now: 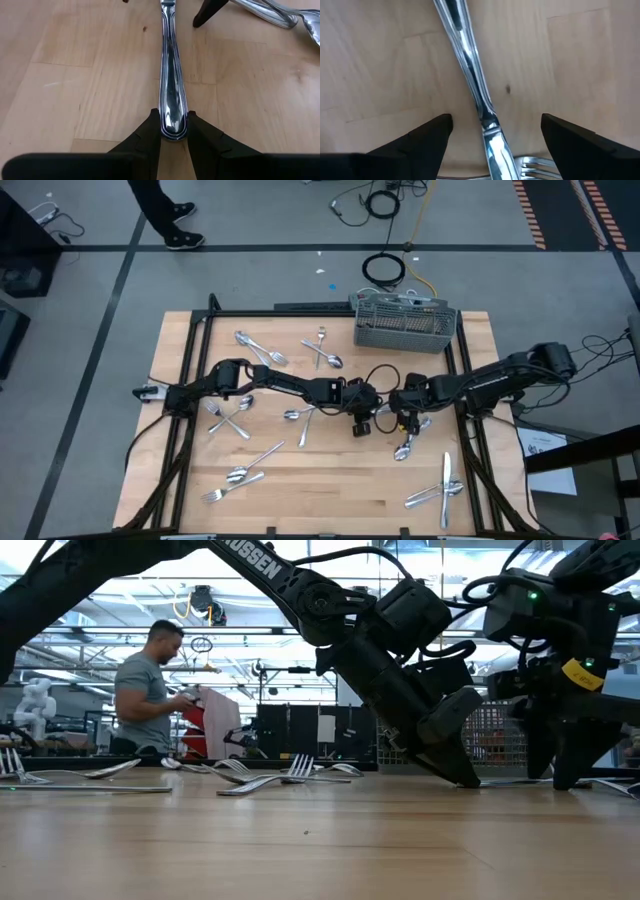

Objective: Sort silverware
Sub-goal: Put the silver knife into the silverware basket

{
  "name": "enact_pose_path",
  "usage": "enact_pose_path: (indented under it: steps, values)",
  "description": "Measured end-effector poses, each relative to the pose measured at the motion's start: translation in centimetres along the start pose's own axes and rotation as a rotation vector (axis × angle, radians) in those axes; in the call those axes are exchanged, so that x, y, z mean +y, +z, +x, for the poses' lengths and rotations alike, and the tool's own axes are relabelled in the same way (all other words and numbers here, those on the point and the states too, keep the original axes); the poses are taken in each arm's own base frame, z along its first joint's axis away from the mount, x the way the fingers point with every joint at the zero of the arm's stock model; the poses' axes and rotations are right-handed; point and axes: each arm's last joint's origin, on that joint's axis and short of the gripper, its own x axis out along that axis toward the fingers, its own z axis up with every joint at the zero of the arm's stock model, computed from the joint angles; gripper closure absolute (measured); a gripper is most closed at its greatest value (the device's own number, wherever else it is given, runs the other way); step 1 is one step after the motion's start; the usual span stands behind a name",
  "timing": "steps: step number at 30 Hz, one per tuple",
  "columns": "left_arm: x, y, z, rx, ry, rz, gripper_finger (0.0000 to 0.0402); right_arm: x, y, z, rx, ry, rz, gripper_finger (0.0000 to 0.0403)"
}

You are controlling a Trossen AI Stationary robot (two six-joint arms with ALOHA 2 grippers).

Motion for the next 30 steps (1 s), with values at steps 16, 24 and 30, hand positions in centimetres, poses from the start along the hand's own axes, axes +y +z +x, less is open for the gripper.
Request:
enact_pose_path:
  steps: [16, 24, 30]
  values:
    - [0.0, 0.2, 0.0, -0.019, 0.018, 0.043, 0.0261, 0.4, 0.0, 0.2, 0.026, 0.112, 0.026, 0.0336]
    - [-0.2, 1.5, -1.8, -0.067, 0.016, 0.051, 0.0194, 0.3, 0.1, -0.2, -0.014, 0.123, 0.018, 0.0382]
    - [-0.2, 3.2, -3.7, -0.170, 0.027, 0.176, 0.0191, 0.2, 0.1, -0.7, -0.045, 0.130, 0.025, 0.0384]
